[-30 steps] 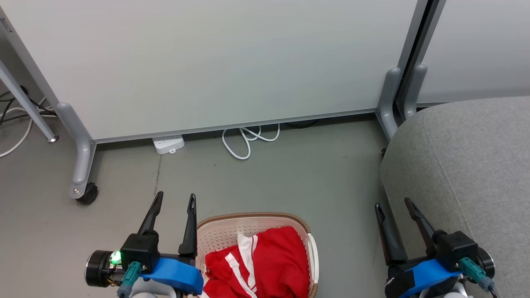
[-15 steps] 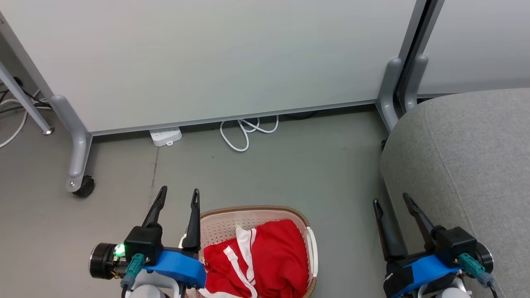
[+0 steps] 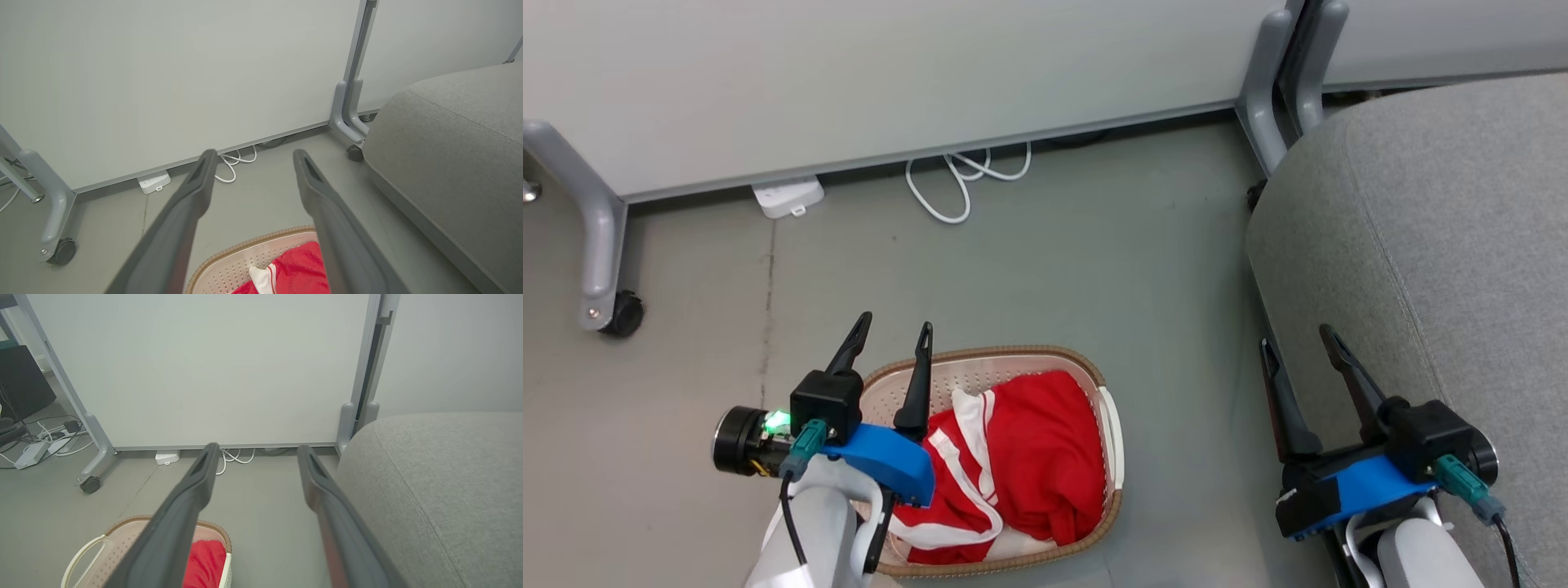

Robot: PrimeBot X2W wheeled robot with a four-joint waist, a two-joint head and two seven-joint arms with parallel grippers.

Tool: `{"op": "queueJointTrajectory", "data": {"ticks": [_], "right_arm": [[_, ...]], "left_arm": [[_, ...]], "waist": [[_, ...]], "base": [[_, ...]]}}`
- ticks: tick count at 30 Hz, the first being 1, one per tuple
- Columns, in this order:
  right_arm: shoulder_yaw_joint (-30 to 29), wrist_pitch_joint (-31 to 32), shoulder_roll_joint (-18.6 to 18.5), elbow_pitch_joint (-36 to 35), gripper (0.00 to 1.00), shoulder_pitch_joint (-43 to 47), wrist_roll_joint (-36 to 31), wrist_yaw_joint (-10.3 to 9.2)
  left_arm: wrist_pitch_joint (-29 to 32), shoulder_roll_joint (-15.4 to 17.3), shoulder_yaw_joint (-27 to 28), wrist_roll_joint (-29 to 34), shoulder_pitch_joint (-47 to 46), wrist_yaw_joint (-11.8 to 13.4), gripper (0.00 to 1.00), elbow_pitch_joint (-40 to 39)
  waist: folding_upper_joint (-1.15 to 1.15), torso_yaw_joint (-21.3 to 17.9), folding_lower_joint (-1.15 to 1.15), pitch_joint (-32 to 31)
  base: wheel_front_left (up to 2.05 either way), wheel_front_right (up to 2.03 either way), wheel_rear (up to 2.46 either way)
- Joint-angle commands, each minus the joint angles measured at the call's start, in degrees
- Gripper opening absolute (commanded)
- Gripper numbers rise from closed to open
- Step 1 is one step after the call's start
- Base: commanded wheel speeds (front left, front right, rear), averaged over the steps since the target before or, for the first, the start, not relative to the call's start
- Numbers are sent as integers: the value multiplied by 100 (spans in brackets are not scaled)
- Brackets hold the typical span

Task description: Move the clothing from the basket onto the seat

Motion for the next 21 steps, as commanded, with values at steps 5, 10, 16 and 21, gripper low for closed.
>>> {"op": "queueJointTrajectory", "data": {"ticks": [5,10,16,21], "right_arm": [[48,-22,-26,-102,100,-366,34,3],[75,-22,-24,-211,100,-640,52,3],[44,-21,-23,-328,100,-887,2,3],[21,-22,-43,-401,100,-1121,-7,3]], "left_arm": [[-15,90,-130,106,-561,-75,100,551],[-15,155,-288,139,-1086,-120,100,1340],[-16,207,-497,146,-1749,-149,100,2153],[-16,260,-669,162,-2221,-139,100,2842]], "waist": [[0,-263,-1,714],[0,-402,-1,1233],[0,-526,-1,1855],[0,-620,-1,2322]], "base": [[0,0,0],[0,0,0],[0,0,0],[0,0,0]]}}
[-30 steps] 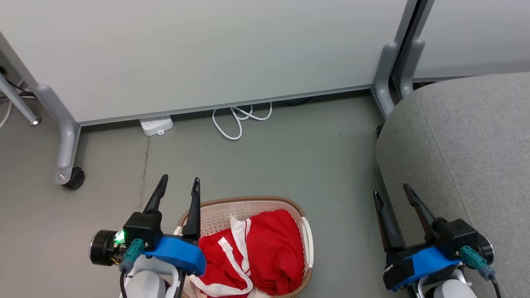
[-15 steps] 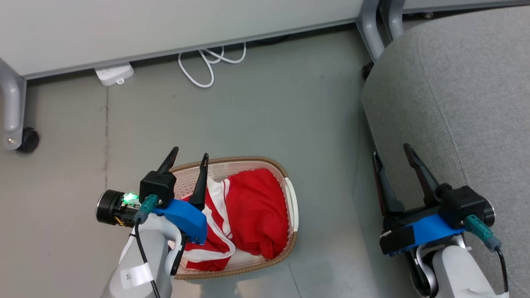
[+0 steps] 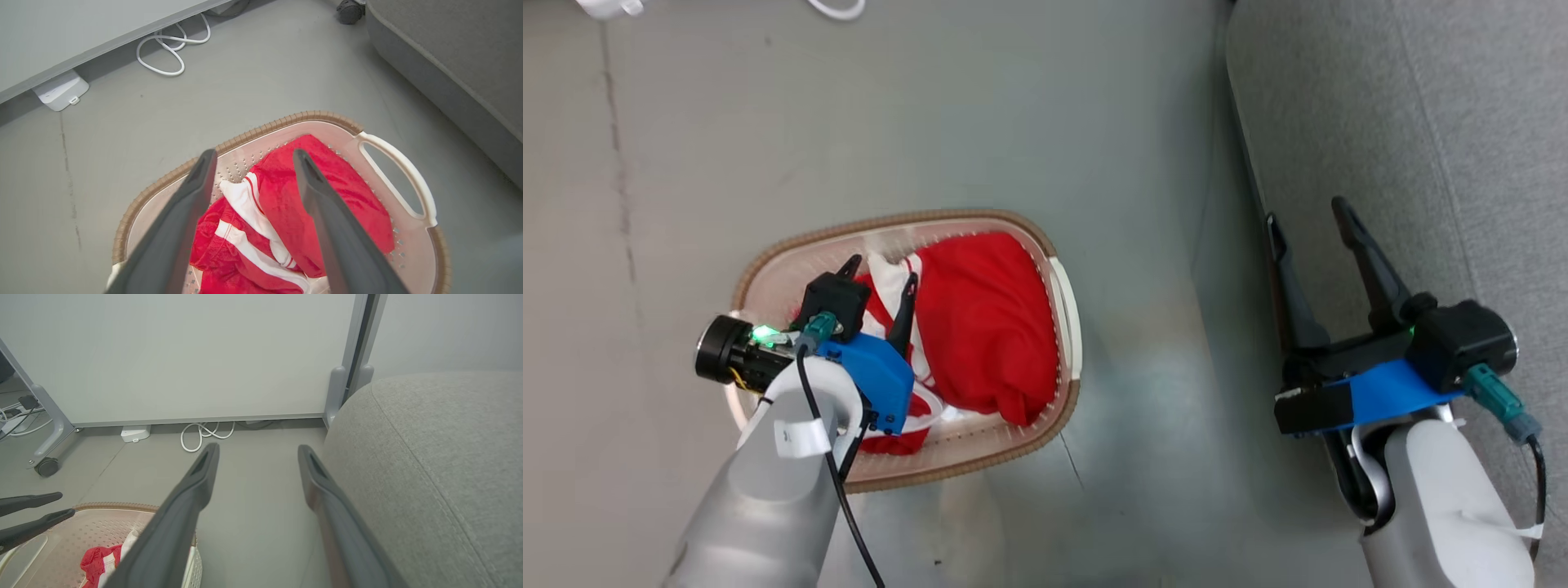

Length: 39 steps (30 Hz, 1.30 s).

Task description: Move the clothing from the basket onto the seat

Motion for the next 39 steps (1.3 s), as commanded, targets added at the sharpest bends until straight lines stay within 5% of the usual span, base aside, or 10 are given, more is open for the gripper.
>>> {"op": "queueJointTrajectory", "data": {"ticks": [1,12,39], "right_arm": [[-19,-22,-37,-66,100,-169,-34,3],[-4,-22,-74,-292,100,-549,-61,3],[78,-21,-97,-770,100,-962,-64,3]], "left_arm": [[-15,51,-59,12,-258,-11,100,306],[181,94,-380,-35,-1033,-16,100,1353],[1704,358,-503,-222,-1716,437,100,1604]], "waist": [[0,-139,-1,425],[0,-246,-1,1229],[0,-371,-1,2539]], "base": [[0,0,0],[0,0,0],[0,0,0]]}}
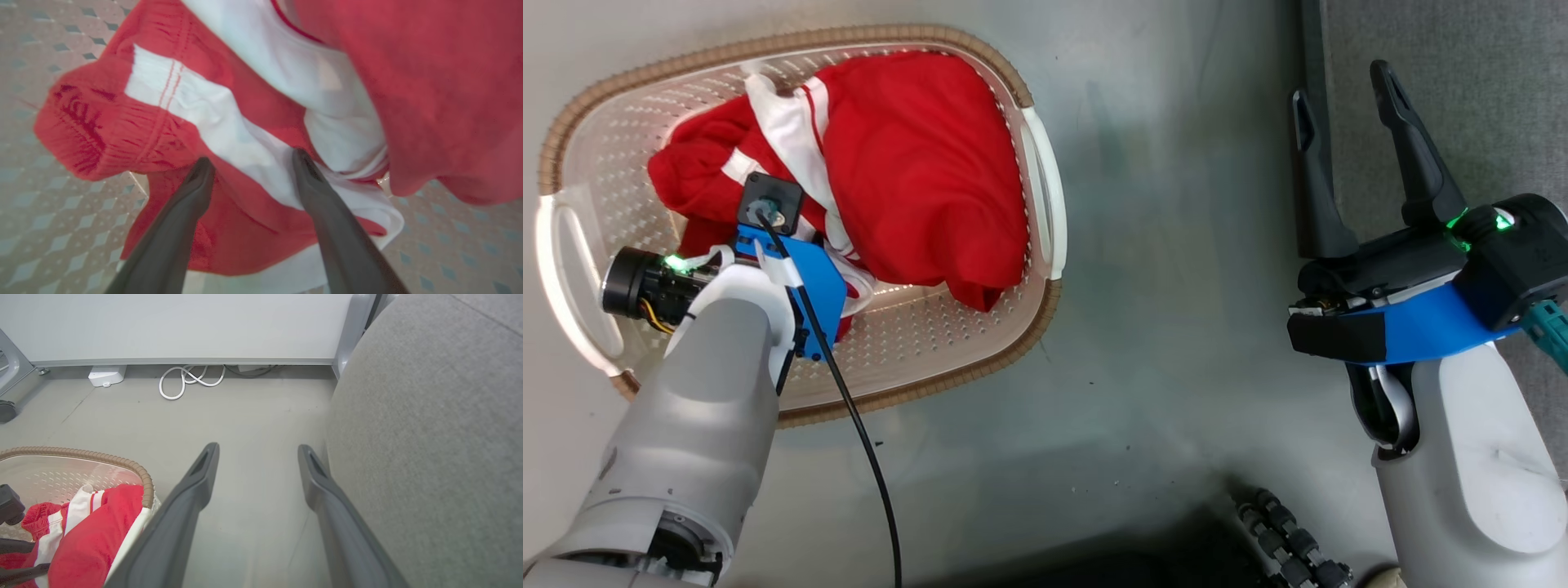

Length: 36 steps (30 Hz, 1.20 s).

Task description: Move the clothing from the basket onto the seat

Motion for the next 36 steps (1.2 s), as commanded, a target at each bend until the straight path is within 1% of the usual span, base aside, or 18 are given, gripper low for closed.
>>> {"op": "queueJointTrajectory", "data": {"ticks": [1,9,10,11,12,18,22,28,36], "right_arm": [[-3,-20,6,-50,100,-100,-8,3],[-13,-20,33,-131,100,-121,-6,3],[-15,-20,37,-129,100,-121,-14,3],[-17,-20,40,-125,100,-124,-20,3],[-22,-20,41,-117,100,-127,-24,3],[-53,-20,48,-61,100,-145,-20,3],[-86,-21,27,-24,100,-125,-23,3],[-141,-20,-64,16,100,-34,-59,3],[-171,-20,-176,64,100,36,-96,3]], "left_arm": [[48,41,9,-23,-130,40,100,2],[154,92,-133,29,-306,122,100,5],[157,98,-152,35,-320,144,49,6],[144,102,-160,35,-333,167,21,5],[138,99,-163,17,-334,182,0,5],[176,89,-202,-36,-282,180,0,6],[143,28,-210,-104,-202,154,0,5],[-60,-164,-154,-280,-101,48,0,6],[-550,-405,-175,-497,71,-157,0,3]], "waist": [[0,-60,-1,132],[0,-105,-1,355],[0,-105,-1,363],[0,-105,-1,366],[0,-104,-1,363],[0,-86,-1,280],[0,-31,-1,162],[0,164,-1,-120],[0,440,-1,-676]], "base": [[0,0,0],[0,0,0],[0,0,0],[0,0,0],[0,0,0],[0,0,0],[0,0,0],[0,0,0],[0,0,0]]}}
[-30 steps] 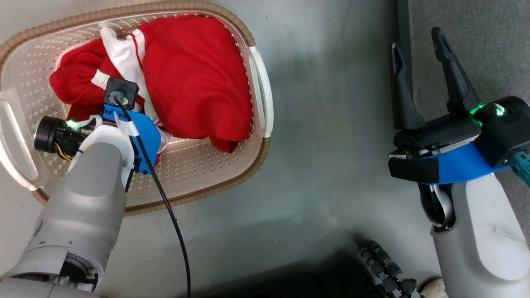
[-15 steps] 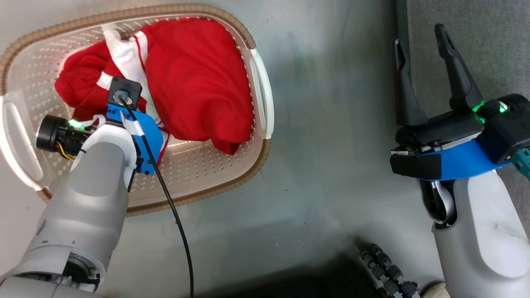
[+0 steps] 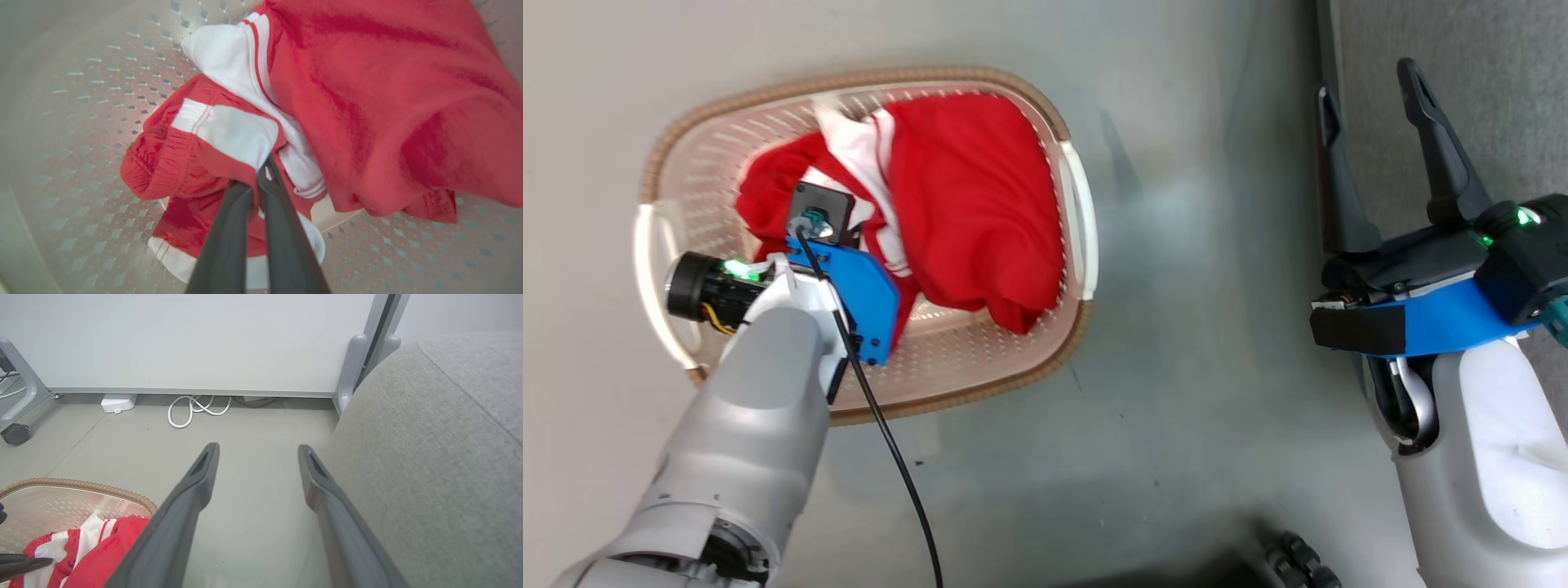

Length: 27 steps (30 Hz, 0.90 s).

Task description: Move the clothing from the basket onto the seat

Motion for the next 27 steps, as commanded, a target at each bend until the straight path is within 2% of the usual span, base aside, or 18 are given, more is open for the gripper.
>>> {"op": "queueJointTrajectory", "data": {"ticks": [1,6,13,27], "right_arm": [[-26,-20,-70,20,100,74,-56,3],[-69,-20,-119,151,100,195,-70,3],[-102,-20,-160,319,100,513,-81,3],[-169,-20,-153,525,100,1129,-109,3]], "left_arm": [[-166,-60,-20,-58,50,-59,0,-8],[-515,-140,-150,-125,183,-159,0,-9],[-928,-180,-378,-565,612,-294,0,-318],[-1234,-180,-909,-1414,1212,-313,0,-1282]], "waist": [[0,177,0,-285],[0,362,0,-729],[0,574,0,-1519],[0,834,0,-2727]], "base": [[0,0,0],[0,0,0],[0,0,0],[0,0,0]]}}
